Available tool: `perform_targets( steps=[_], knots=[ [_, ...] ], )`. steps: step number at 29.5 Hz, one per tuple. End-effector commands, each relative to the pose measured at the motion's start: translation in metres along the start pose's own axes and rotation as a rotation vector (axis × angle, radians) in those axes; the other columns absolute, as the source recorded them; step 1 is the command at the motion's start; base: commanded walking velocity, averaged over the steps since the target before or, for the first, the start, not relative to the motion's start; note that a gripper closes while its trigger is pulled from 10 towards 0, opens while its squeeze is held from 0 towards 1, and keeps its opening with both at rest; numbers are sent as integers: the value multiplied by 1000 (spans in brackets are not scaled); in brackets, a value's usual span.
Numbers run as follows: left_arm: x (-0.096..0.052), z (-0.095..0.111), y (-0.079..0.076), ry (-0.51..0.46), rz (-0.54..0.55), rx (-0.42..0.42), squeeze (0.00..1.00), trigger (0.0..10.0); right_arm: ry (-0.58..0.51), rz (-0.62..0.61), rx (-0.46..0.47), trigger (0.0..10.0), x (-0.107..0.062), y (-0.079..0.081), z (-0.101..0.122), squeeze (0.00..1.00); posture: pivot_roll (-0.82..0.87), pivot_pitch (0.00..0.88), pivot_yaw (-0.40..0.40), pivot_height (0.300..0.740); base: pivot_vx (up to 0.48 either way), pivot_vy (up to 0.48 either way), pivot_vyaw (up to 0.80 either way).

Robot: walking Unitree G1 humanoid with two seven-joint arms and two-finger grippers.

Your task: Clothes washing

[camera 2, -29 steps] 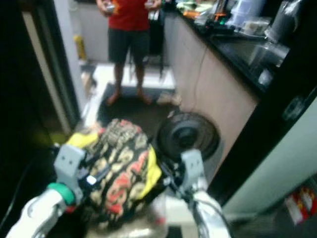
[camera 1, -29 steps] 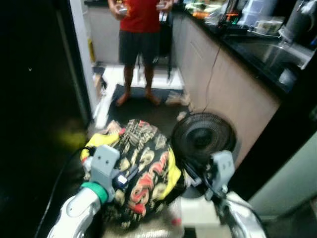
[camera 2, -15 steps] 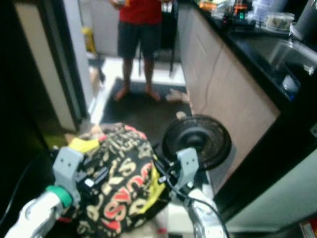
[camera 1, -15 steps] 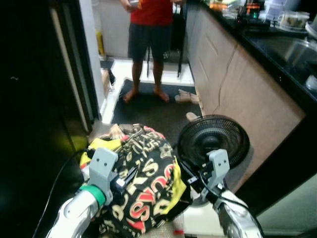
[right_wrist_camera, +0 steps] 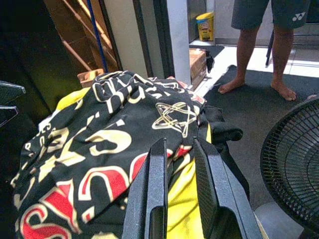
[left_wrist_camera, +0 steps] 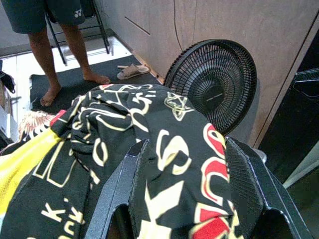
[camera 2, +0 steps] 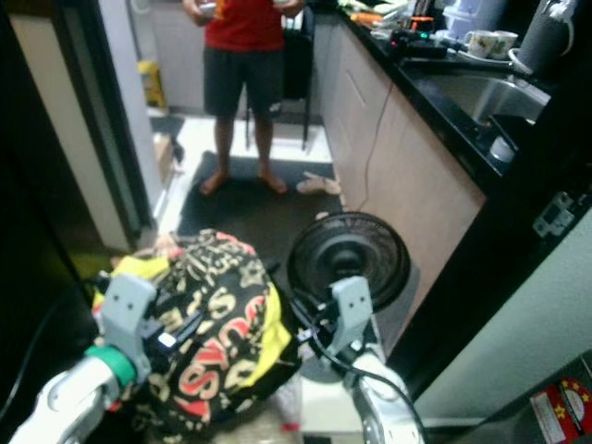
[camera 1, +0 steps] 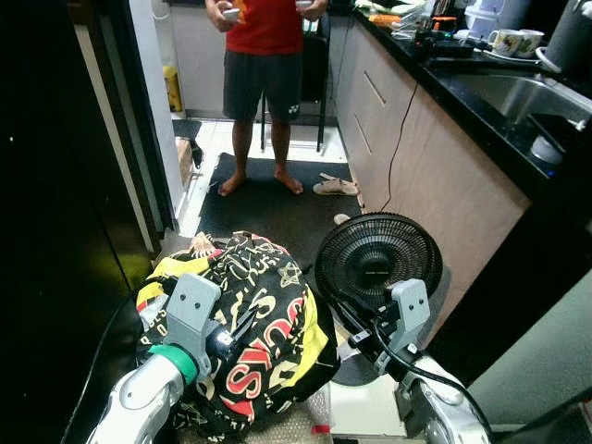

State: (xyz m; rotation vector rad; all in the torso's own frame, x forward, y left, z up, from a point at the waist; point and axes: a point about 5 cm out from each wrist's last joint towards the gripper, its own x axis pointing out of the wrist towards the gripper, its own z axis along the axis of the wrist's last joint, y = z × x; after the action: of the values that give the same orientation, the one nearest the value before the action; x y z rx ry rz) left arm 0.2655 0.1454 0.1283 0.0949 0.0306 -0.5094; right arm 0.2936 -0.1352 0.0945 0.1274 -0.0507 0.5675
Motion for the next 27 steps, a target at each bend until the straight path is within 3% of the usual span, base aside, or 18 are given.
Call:
perform_targets(
  steps=[1,19,22,27],
  knots=[
    [-1,-5,-3,27,-8,-5,0,10000,17,-2,10,10000,-3,0,-4,0,74,18,-23,740,0,0,0],
    [3,-10,-1,52,41,20,0,10000,11,-1,-6,10000,2,3,-4,0,80,43,-24,740,0,0,0],
    [18,-14,8,99,139,87,0,10000,-10,-16,-50,10000,22,4,4,0,87,85,-32,740,0,0,0],
    [31,-17,17,144,187,137,0,10000,-23,-14,-67,10000,43,9,11,0,95,127,-39,740,0,0,0]
  ],
)
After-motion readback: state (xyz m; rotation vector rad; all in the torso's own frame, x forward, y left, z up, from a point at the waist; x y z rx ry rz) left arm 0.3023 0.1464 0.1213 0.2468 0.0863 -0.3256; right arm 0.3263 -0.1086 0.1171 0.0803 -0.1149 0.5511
